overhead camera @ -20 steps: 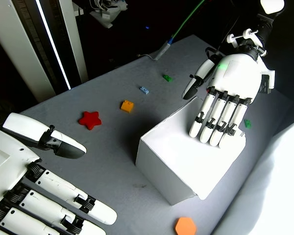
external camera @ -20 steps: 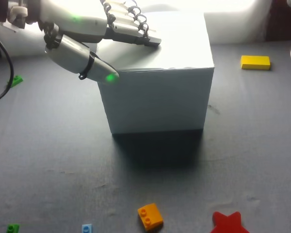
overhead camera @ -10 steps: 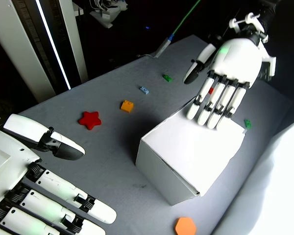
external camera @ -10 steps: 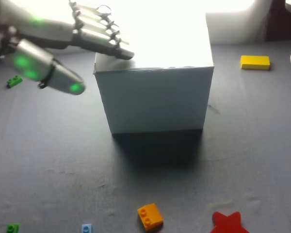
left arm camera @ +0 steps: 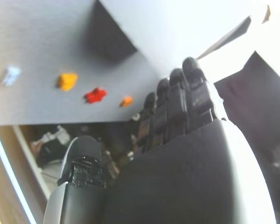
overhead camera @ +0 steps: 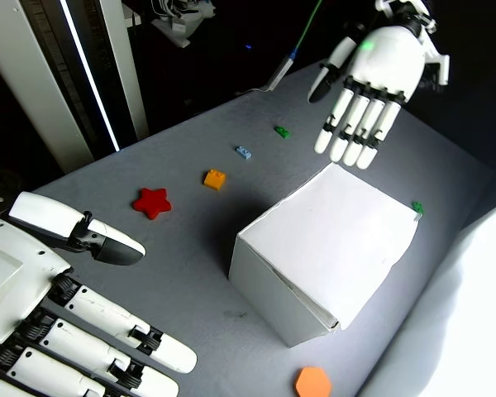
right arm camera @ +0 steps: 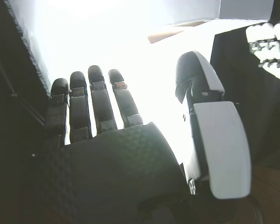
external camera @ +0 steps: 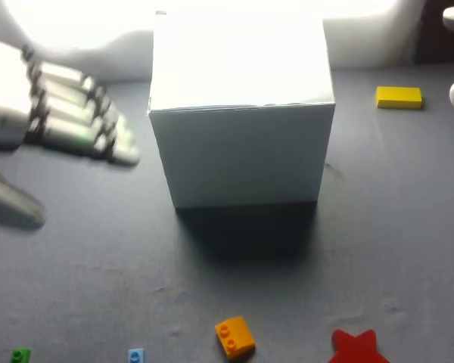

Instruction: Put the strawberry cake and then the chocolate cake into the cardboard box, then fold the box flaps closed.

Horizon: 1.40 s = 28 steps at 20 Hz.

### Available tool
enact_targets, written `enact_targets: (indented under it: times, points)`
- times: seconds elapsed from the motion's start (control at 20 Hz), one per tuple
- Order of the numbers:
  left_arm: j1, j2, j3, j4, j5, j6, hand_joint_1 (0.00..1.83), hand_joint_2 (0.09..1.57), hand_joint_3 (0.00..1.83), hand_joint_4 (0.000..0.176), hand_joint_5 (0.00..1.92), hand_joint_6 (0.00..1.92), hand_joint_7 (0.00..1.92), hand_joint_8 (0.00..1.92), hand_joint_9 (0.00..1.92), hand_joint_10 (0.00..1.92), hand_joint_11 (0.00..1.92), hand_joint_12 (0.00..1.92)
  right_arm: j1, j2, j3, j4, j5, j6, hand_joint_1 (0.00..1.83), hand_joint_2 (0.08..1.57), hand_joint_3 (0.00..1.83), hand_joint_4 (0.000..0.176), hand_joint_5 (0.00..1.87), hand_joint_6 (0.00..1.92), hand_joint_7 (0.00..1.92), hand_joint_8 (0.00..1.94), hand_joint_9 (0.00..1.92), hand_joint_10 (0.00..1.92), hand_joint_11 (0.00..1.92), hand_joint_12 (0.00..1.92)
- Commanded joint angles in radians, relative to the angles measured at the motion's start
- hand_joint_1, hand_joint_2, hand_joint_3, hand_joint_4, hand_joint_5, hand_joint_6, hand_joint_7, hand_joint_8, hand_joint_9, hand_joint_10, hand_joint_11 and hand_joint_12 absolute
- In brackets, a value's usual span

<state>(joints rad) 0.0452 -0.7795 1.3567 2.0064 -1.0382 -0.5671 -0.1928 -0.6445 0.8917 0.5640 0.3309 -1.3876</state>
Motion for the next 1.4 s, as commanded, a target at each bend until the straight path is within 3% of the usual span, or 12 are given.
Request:
enact_targets:
  times: [0.0,0.05,0.1,0.15,0.25,0.3,0.35,0.45,0.5,0.55,0.8,1.35]
  points:
    - [-0.003,0.022,-0.011,-0.077,0.009,-0.003,0.0,1.34,0.0,0.014,0.23,0.03,0.35,0.03,0.36,0.06,0.0,1.06,0.006,0.014,0.004,-0.012,0.106,0.006,0.09,1.21,0.0,0.0,0.42,0.09,0.5,0.04,0.36,0.17,0.0,1.13]
    - [0.01,0.044,-0.036,-0.08,0.009,-0.005,0.0,1.34,0.0,0.014,0.23,0.03,0.35,0.03,0.36,0.06,0.0,1.06,0.006,0.014,0.004,-0.012,0.106,0.006,0.09,1.21,0.0,0.0,0.42,0.09,0.5,0.04,0.36,0.17,0.0,1.13]
    - [0.023,0.072,-0.068,-0.082,0.009,-0.005,0.0,1.34,0.0,0.024,0.32,0.04,0.45,0.04,0.44,0.07,0.0,1.29,0.005,0.014,0.004,-0.012,0.106,0.006,0.09,1.21,0.0,0.0,0.55,0.13,0.67,0.07,0.42,0.45,0.0,1.28]
    - [0.034,0.096,-0.095,-0.084,0.009,-0.005,0.05,1.34,0.0,0.007,0.45,0.07,0.61,0.07,0.56,0.13,0.05,1.43,0.005,0.014,0.004,-0.012,0.106,0.006,0.11,1.23,0.0,0.0,0.63,0.26,0.77,0.14,0.44,0.73,0.0,1.45]
    - [0.053,0.142,-0.154,-0.088,0.003,-0.006,0.22,1.31,0.01,0.0,0.73,0.11,0.8,0.34,0.61,0.71,0.2,1.55,0.005,0.014,0.004,-0.012,0.106,0.006,0.17,1.26,0.0,0.0,0.7,0.64,0.71,0.72,0.38,1.3,0.01,1.88]
    - [0.062,0.159,-0.175,-0.09,0.003,-0.006,0.33,1.3,0.01,0.0,0.8,0.29,0.73,0.77,0.59,1.06,0.3,1.62,0.005,0.014,0.004,-0.012,0.106,0.006,0.2,1.26,0.0,0.0,0.71,0.78,0.71,0.95,0.44,1.44,0.16,1.91]
    - [0.071,0.175,-0.195,-0.097,0.003,-0.009,0.34,1.33,0.0,0.0,0.76,1.1,0.81,1.2,0.7,1.37,0.46,1.71,0.005,0.014,0.004,-0.012,0.106,0.006,0.25,1.34,0.01,0.0,0.72,1.18,0.84,1.37,0.64,1.75,0.4,1.92]
    - [0.078,0.197,-0.221,-0.108,-0.008,-0.015,0.38,1.33,0.0,0.0,0.76,1.28,0.86,1.25,0.75,1.43,0.51,1.73,0.005,0.014,0.004,-0.012,0.105,0.005,0.3,1.35,0.01,0.0,0.78,1.23,0.92,1.45,0.74,1.82,0.5,1.92]
    - [0.081,0.209,-0.235,-0.109,-0.009,-0.017,0.44,1.33,0.0,0.0,0.8,1.31,0.94,1.38,0.85,1.62,0.58,1.82,0.005,0.014,0.003,-0.012,0.103,0.005,0.34,1.38,0.02,0.0,0.86,1.29,1.05,1.55,0.92,1.9,0.7,1.92]
    - [0.082,0.221,-0.248,-0.109,-0.013,-0.021,0.43,1.37,0.01,0.0,0.9,1.66,1.06,1.69,1.0,1.88,0.76,1.92,0.004,0.014,0.003,-0.012,0.101,0.005,0.55,1.42,0.02,0.0,1.01,1.62,1.2,1.82,1.18,1.92,1.08,1.92]
    - [0.069,0.261,-0.263,-0.109,-0.024,-0.03,0.5,1.47,0.02,0.0,0.97,1.82,1.17,1.89,1.22,1.92,1.14,1.92,0.003,0.018,-0.012,-0.013,0.083,0.001,0.69,1.43,0.01,0.0,1.06,1.76,1.27,1.87,1.26,1.92,1.2,1.92]
    - [-0.013,0.273,-0.255,-0.106,-0.088,-0.073,0.55,1.46,0.0,0.0,0.98,1.83,1.14,1.89,1.15,1.92,1.06,1.92,-0.005,0.016,-0.04,-0.092,0.063,-0.005,0.62,1.45,0.01,0.0,1.06,1.79,1.22,1.84,1.21,1.92,1.19,1.92]
